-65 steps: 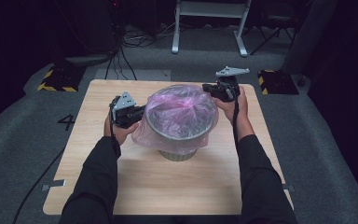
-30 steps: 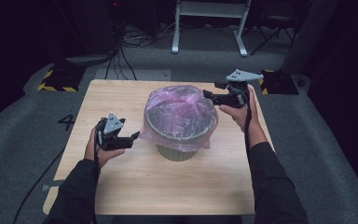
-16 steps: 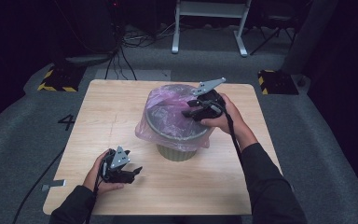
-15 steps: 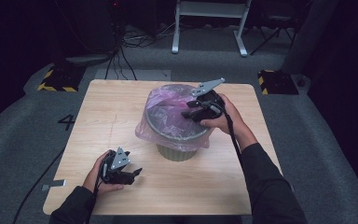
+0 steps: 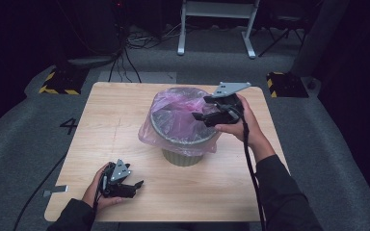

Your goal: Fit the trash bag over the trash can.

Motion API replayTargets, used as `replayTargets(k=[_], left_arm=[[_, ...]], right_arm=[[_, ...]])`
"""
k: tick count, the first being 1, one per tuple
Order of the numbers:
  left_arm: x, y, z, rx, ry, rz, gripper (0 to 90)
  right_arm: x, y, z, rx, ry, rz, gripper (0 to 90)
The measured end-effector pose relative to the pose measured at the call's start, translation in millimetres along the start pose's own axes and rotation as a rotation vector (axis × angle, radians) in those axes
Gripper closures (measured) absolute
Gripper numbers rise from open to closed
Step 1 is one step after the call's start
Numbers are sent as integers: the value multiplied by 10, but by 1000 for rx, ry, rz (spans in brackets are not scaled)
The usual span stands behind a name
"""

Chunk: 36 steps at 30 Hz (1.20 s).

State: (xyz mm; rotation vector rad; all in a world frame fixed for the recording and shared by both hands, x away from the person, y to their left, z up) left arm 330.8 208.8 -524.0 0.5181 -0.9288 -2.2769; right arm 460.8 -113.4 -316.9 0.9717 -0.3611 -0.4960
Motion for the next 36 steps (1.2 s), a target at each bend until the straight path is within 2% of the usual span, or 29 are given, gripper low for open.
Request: replayTargets(k=[1, 2, 3, 6, 7, 13, 14, 15, 17, 19, 21, 23, 25, 27, 28, 29, 30, 31, 32, 33, 36], left_arm=[[-4, -8, 7, -4, 2, 8, 194], [-4, -8, 7, -4, 2, 8, 191], [-8, -10, 7, -4, 6, 15, 188], [-8, -12, 9, -5, 8, 20, 187], [-9, -14, 10, -7, 7, 23, 185], [-22, -15, 6, -13, -1, 35, 181], [-22, -15, 6, -13, -1, 35, 181], [-22, -15, 7, -13, -1, 35, 181], [-17, -15, 6, -10, 1, 33, 181], [-17, -15, 7, -11, 1, 34, 181], [-17, -15, 7, -12, 2, 36, 181], [-18, -15, 7, -13, 2, 37, 181], [-15, -16, 7, -11, 4, 38, 181], [-13, -16, 8, -10, 6, 40, 181], [-13, -16, 8, -10, 6, 40, 181], [-15, -16, 8, -13, 3, 43, 181], [-19, -16, 8, -15, 0, 45, 181], [-22, -16, 7, -15, -1, 47, 181], [-22, -16, 7, -15, -1, 47, 179], [-26, -17, 2, -15, -4, 55, 177], [-30, -18, 0, -16, -10, 59, 176]], right_arm=[[-15, -9, 82, 22, 8, -1, 269], [-15, -9, 82, 22, 8, -1, 269], [-54, -55, 241, 44, -4, 6, 263], [-103, -140, 391, 52, -7, 15, 255], [-133, -271, 546, 54, -35, 21, 252], [-206, -715, 895, 72, -59, 4, 251], [-206, -715, 895, 72, -59, 4, 251], [-226, -934, 972, 55, -88, -11, 250], [-255, -1123, 1000, 32, -120, -6, 249], [-294, -1356, 1001, 5, -118, -30, 249], [-329, -1611, 963, -47, -150, -22, 246], [-357, -1867, 892, -104, -142, -40, 235], [-376, -2108, 824, -138, -143, -64, 237], [-389, -2335, 755, -173, -123, -95, 237], [-389, -2335, 755, -173, -123, -95, 237], [-391, -2524, 683, -227, -148, -91, 229], [-388, -2601, 653, -252, -161, -94, 228], [-380, -2668, 630, -260, -149, -115, 225], [-380, -2668, 630, -260, -149, -115, 225], [-357, -2756, 618, -211, -94, -195, 218], [-329, -2772, 618, -195, -112, -213, 209]])
Point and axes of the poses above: each handheld gripper's, and its own axes: z roughly backward along the jaws, y roughly out of its top, x roughly to its right, the point moved 3 cm from there along -z, roughly forward along the jaws, and after that the axes turned 3 degrees about -z, right-handed, at the moved point
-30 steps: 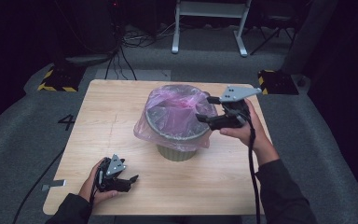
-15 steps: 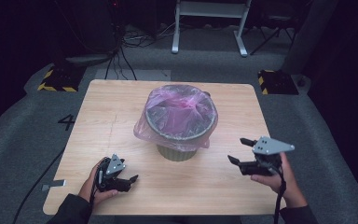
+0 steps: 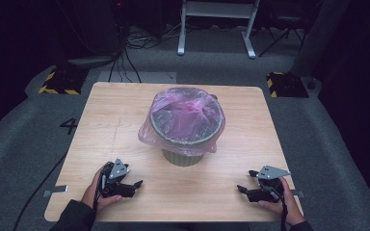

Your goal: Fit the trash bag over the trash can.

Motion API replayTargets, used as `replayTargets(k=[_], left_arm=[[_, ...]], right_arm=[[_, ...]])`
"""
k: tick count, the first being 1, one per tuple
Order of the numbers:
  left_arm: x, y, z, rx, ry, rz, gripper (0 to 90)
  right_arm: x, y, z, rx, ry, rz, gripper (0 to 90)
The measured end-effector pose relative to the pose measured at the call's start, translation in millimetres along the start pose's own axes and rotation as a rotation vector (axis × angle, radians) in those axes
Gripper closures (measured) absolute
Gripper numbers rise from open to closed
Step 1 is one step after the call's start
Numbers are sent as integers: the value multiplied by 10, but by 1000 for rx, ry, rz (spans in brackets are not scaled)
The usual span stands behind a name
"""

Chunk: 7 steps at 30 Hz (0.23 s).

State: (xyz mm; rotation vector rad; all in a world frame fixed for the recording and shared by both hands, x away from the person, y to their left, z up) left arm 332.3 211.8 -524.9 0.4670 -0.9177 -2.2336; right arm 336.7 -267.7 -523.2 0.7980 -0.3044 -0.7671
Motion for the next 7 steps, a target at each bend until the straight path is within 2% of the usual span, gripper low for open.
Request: replayTargets(k=[7], left_arm=[[-17, 0, -5, -8, -8, 14, 165]], right_arm=[[-3, 0, -12, 1, -10, -6, 188]])
Point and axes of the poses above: each handheld gripper's, and its own axes: z roughly backward along the jaws, y roughly out of its top, x roughly to its right, the point moved 3 cm from there along -z, roughly forward along the jaws, and after that the axes turned 3 degrees about -z, right-handed, at the moved point
